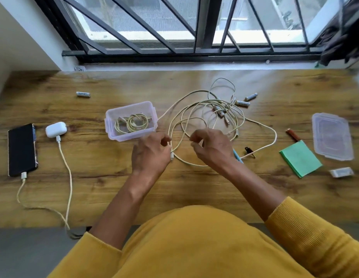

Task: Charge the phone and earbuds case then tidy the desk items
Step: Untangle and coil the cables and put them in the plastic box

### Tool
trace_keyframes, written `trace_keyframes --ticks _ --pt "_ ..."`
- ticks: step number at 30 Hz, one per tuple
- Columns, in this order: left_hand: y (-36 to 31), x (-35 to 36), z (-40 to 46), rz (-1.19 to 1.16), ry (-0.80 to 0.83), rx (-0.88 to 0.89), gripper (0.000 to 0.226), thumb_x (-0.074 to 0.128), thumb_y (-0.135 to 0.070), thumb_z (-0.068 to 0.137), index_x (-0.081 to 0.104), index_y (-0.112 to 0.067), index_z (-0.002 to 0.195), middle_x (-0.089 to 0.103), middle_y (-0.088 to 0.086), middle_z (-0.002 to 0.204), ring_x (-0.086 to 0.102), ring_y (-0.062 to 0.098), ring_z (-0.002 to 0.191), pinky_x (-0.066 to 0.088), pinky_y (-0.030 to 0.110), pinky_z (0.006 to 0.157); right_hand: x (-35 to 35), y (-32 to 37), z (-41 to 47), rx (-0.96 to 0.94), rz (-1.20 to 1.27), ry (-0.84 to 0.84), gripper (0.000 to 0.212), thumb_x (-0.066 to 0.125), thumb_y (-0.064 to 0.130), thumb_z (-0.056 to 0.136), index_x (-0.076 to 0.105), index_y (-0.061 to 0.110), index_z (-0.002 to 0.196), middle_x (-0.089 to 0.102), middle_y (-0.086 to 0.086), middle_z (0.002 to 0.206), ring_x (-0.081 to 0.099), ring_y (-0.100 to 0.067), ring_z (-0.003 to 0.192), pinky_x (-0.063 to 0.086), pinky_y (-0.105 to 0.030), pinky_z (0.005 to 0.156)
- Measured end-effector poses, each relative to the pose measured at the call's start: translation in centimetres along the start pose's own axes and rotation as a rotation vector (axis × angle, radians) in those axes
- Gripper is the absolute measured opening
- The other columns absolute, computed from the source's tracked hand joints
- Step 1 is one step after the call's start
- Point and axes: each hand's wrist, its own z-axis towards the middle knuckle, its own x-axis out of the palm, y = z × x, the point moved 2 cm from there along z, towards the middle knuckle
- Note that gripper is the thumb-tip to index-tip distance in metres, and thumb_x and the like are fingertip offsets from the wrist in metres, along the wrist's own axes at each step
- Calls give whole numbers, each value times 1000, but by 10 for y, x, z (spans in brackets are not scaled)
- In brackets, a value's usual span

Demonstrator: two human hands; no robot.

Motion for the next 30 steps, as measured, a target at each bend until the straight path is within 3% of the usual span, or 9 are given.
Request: trace_keyframes --ticks 6,9,12,17,22,26,30 --pt "3 28 -14 203 98 -118 35 82 -55 85 74 -28 106 78 -2 91 73 25 92 56 35 75 15 -2 -13 -52 -65 132 14 70 33 96 74 32 109 72 11 105 64 -14 103 56 -39 89" --pt "-1 39 -13 259 87 -116 34 83 -49 86 67 -24 101 75 5 92 71 31 90 48 33 70 13 -3 -15 -69 -68 141 14 71 33 96 74 32 109 72 11 104 65 -14 102 56 -39 89" --pt "-3 41 -11 224 82 -104 20 80 -34 88 63 -26 95 74 2 87 72 29 86 53 34 71 8 -7 -15 -80 -57 151 14 71 32 96 75 32 110 73 11 104 66 -12 98 54 -33 84" --pt "-11 23 -11 123 16 -81 6 72 -24 88 71 -26 93 76 -1 85 72 25 82 56 33 75 -7 -17 -11 -60 -19 143 13 71 32 95 75 32 107 74 11 103 66 -14 98 56 -37 85" --pt "-33 -15 -1 -150 -16 -78 7 77 -21 86 79 -23 91 76 -7 79 72 11 76 58 29 75 -22 -22 -5 -50 26 68 9 71 31 96 75 32 104 73 14 98 66 -11 92 52 -31 75" --pt "-48 -41 10 -513 24 -49 19 73 -4 87 82 -20 84 78 4 72 75 22 66 64 36 68 -31 -21 1 -43 70 -24 9 72 31 95 76 32 103 73 15 93 67 -11 89 54 -32 75" --pt "-61 -60 14 -871 97 -34 23 64 7 94 81 -7 89 75 14 74 69 21 62 59 29 61 -38 -17 1 -86 170 -120 26 77 43 89 71 37 114 71 17 81 65 -6 78 57 -34 75"
